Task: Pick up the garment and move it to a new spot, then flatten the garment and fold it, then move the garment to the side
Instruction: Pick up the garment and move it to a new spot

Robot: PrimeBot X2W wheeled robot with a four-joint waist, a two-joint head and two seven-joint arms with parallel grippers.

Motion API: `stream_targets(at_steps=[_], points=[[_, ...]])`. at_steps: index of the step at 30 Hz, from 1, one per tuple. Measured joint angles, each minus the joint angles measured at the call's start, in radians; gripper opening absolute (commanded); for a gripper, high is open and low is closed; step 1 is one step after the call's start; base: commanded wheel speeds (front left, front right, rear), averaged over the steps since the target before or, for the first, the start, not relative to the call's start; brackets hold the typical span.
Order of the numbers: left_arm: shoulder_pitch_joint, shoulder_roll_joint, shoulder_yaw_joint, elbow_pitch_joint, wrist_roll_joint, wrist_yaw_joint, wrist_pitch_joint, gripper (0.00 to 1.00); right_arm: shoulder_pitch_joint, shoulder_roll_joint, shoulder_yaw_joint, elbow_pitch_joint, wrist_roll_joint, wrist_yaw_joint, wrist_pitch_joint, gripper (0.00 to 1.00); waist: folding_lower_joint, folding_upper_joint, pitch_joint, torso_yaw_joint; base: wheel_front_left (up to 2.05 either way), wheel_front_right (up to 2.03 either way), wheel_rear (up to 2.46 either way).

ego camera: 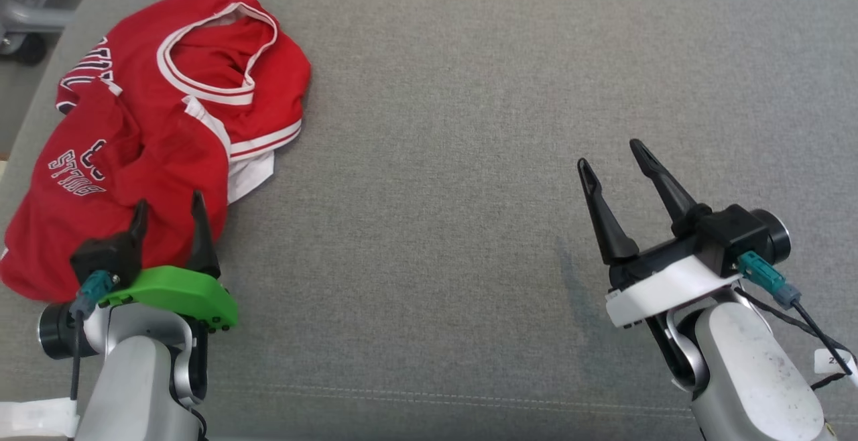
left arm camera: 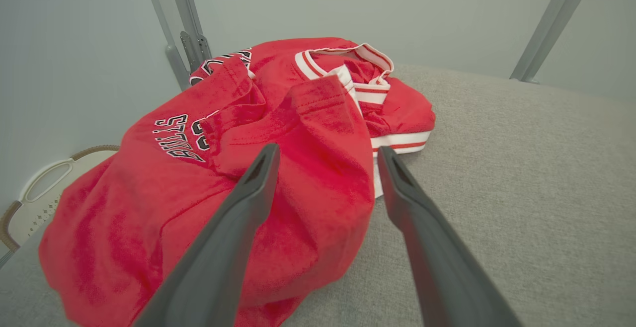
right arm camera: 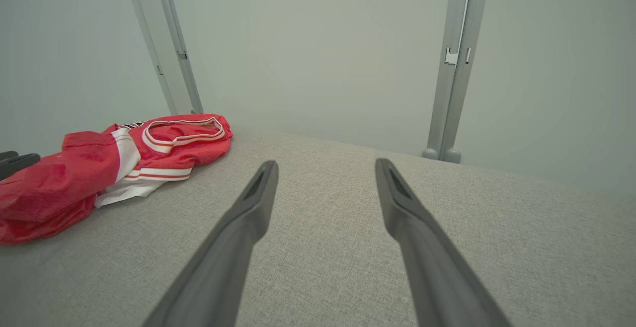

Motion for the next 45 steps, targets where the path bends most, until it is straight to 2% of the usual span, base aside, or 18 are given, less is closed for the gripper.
stream_targets(at_steps=[10,18,19,20,21,22,28,34,45], points=[[-0.130,0.023,0.069,0.142,-0.010,0.012,0.035,1.00,-0.103,-0.013,0.000,-0.026,-0.007,0.013,0.000,1.00,0.0000,0.0000,0.133,-0.057,0.00,0.00,0.00],[-0.176,0.028,0.067,0.255,-0.013,0.019,0.040,1.00,-0.114,-0.017,-0.011,-0.003,-0.006,0.014,0.000,1.00,0.0000,0.0000,0.182,-0.107,0.00,0.00,0.00],[-0.181,0.031,0.067,0.266,-0.013,0.019,0.039,0.90,-0.114,-0.017,-0.011,-0.002,-0.005,0.014,0.000,1.00,0.0000,0.0000,0.183,-0.110,0.00,0.00,0.00],[-0.187,0.032,0.067,0.278,-0.013,0.019,0.033,0.44,-0.114,-0.016,-0.012,0.000,-0.005,0.014,0.000,1.00,0.0000,0.0000,0.183,-0.112,0.00,0.00,0.00],[-0.191,0.032,0.067,0.286,-0.012,0.019,0.029,0.16,-0.114,-0.017,-0.014,0.003,-0.005,0.014,0.000,1.00,0.0000,0.0000,0.181,-0.113,0.00,0.00,0.00],[-0.194,0.032,0.066,0.295,-0.010,0.019,0.022,0.00,-0.114,-0.017,-0.016,0.004,-0.005,0.014,0.000,1.00,0.0000,0.0000,0.178,-0.113,0.00,0.00,0.00],[-0.196,0.023,0.046,0.335,-0.003,0.015,-0.010,0.00,-0.114,-0.012,-0.016,0.018,0.000,0.017,0.000,1.00,0.0000,0.0000,0.153,-0.109,0.00,0.00,0.00],[-0.196,0.017,0.033,0.342,0.000,-0.027,-0.040,0.00,-0.102,-0.003,-0.023,0.036,0.013,0.017,0.000,1.00,0.0000,0.0000,0.114,-0.100,0.00,0.00,0.00],[-0.196,0.013,0.027,0.212,0.003,-0.085,-0.053,0.00,-0.059,0.020,-0.020,0.065,0.030,0.017,0.000,1.00,0.0000,0.0000,0.019,-0.089,0.00,0.00,0.00]])
